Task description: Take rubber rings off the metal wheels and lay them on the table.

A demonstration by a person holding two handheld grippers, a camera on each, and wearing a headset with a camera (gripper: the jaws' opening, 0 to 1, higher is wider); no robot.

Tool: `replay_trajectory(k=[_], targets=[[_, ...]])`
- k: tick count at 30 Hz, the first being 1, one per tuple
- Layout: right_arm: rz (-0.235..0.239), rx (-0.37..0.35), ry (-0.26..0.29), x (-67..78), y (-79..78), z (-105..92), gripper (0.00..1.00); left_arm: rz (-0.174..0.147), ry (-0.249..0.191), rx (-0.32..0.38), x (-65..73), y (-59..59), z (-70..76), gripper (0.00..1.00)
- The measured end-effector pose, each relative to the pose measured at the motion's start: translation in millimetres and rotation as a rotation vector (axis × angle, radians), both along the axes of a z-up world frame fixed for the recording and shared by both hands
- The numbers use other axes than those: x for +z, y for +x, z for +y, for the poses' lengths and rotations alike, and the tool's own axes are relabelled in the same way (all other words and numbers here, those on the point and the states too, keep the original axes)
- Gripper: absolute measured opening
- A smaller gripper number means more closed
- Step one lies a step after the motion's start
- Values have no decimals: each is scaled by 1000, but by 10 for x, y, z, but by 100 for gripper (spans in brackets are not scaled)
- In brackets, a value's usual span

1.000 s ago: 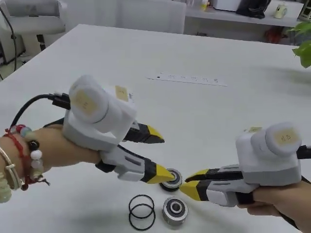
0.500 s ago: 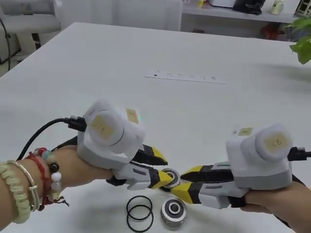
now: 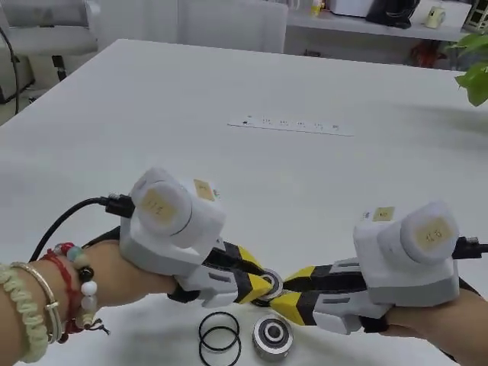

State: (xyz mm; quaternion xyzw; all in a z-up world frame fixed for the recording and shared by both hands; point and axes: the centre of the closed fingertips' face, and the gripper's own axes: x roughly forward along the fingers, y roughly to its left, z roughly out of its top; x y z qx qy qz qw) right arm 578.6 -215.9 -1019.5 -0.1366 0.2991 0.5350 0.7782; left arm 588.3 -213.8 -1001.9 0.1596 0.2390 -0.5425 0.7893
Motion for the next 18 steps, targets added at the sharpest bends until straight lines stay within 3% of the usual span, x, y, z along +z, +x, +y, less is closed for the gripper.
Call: replay_trajectory(k=[11,18], targets=[[-2,-3,-14,-5,-6,-4,17,-17,1,-13,-2,-11,3,13],[-10,-12,15,1,14,48,21,-20,-4,-12,-2,-11,4,13]])
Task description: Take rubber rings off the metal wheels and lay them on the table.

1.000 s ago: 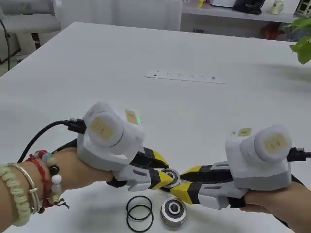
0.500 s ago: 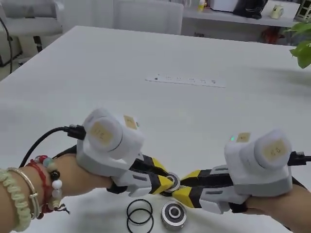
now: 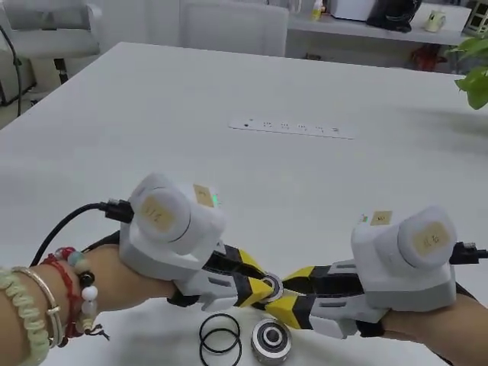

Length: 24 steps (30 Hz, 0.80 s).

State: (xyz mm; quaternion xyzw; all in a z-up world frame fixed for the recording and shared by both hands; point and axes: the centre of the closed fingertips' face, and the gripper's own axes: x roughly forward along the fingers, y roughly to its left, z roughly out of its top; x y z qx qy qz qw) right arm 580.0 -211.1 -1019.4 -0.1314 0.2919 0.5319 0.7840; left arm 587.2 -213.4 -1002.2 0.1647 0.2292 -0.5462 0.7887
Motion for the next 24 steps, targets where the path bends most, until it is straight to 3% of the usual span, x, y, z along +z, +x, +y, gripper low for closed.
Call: replay_trajectory(k=[4,7,9,14,21,23,24], targets=[[-4,18,-10,0,-10,-22,18,-1,0,-1,1,-1,1,13],[-9,32,-23,-5,-19,-66,10,-5,9,2,1,8,15,13],[-46,47,-47,-14,5,-91,4,1,7,8,1,14,20,13],[-29,24,-51,-15,28,-88,0,6,6,16,-1,15,25,13],[71,-94,10,51,105,-136,0,7,10,12,-1,-4,14,13],[124,-133,76,123,118,-113,0,6,10,10,-2,-11,-1,13],[170,-163,75,111,109,-133,0,5,10,9,-2,-11,-8,13]])
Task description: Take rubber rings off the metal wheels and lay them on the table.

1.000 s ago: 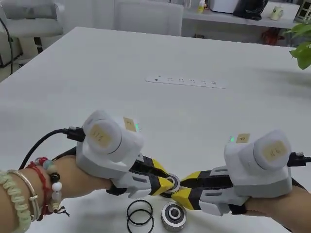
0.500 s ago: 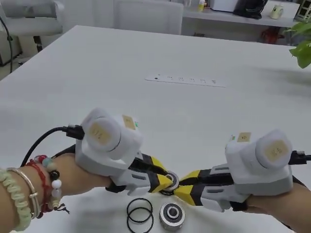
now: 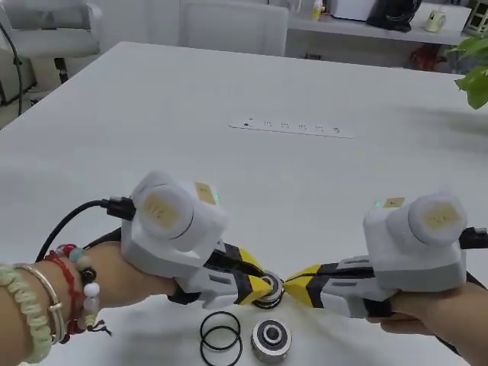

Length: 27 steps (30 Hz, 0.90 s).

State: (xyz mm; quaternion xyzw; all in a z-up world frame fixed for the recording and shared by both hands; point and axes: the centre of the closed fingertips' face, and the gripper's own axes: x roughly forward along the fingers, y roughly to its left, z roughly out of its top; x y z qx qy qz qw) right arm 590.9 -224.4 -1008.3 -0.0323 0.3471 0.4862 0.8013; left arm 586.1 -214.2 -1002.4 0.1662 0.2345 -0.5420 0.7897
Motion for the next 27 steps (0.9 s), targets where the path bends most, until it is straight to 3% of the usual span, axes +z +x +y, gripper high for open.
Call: replay_trajectory(k=[4,7,27], targets=[[-3,-4,-4,11,-5,8,0,-9,7,-6,-2,-3,-19,13],[34,-31,18,27,-9,21,0,-19,17,-12,-3,-4,-20,12],[21,11,49,78,-65,109,0,-20,14,-11,-1,0,-29,12]])
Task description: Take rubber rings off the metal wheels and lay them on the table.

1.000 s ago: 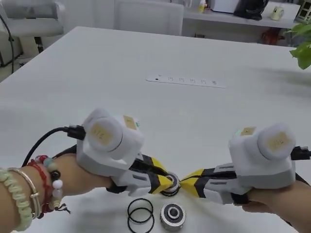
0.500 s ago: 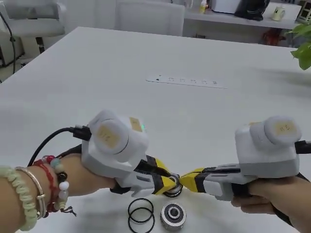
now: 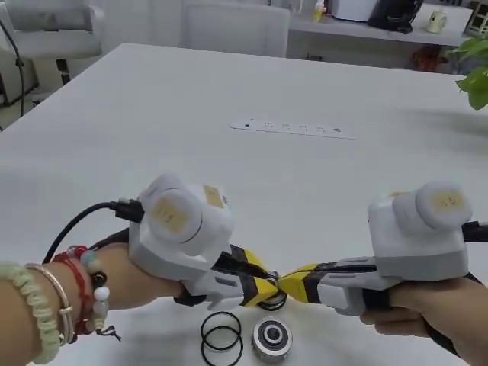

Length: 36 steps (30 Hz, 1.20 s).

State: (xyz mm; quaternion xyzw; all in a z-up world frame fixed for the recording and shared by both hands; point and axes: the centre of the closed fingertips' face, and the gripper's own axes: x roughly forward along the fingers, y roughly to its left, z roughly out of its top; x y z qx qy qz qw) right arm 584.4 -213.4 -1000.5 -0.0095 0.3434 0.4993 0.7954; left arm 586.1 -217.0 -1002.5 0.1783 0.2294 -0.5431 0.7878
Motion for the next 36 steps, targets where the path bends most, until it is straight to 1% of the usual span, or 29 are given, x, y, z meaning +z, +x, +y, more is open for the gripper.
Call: replay_trajectory(k=[1,3,4,5,6,8,11,12,13,15,18,20,21,23,25,26,28,29,30,32,34,36], targets=[[-1,6,4,8,-7,14,0,1,-1,1,0,0,-1,12],[-29,21,20,62,-6,61,0,-1,-1,1,-2,0,-2,12],[-24,14,58,139,-11,115,0,1,-2,0,-3,-1,-5,12],[-36,9,25,116,11,107,0,-1,-2,-3,-2,-1,-6,13],[-83,28,-28,70,41,86,0,-7,-3,-6,0,-1,-7,13],[-55,25,-8,45,3,102,0,-16,-5,-7,4,-1,-6,13],[-47,13,-12,32,23,57,0,-1,-2,-13,17,-14,0,13],[-45,10,-11,30,28,47,0,0,-10,-20,41,-16,9,13],[-42,6,-10,28,31,41,0,4,-7,-37,44,-35,19,15],[-34,0,-3,35,31,43,0,7,-15,-42,84,-43,54,18],[-37,-3,4,55,40,51,0,7,-39,-48,196,-55,114,20],[-38,-4,14,82,35,60,0,-3,-54,-40,273,-37,153,24],[-37,-4,18,97,30,65,0,-9,-62,-35,329,-27,192,27],[-38,-1,31,130,23,87,0,-9,-71,-33,400,-30,261,31],[-37,5,40,155,8,118,0,-11,-74,-32,439,-53,323,31],[-39,9,42,163,-1,133,0,-16,-72,-31,454,-63,358,31],[-41,21,46,183,-26,168,0,-28,-66,-8,486,-73,472,33],[-41,25,50,195,-37,184,0,-33,-69,8,504,-77,535,36],[-41,33,55,207,-54,209,0,-35,-70,14,509,-79,554,37],[-43,45,59,223,-81,248,0,-41,-70,40,532,-98,654,42],[-31,58,64,221,-118,285,0,-46,-66,64,542,-124,752,44],[-24,73,58,200,-156,310,0,-49,-62,82,544,-167,841,46]])
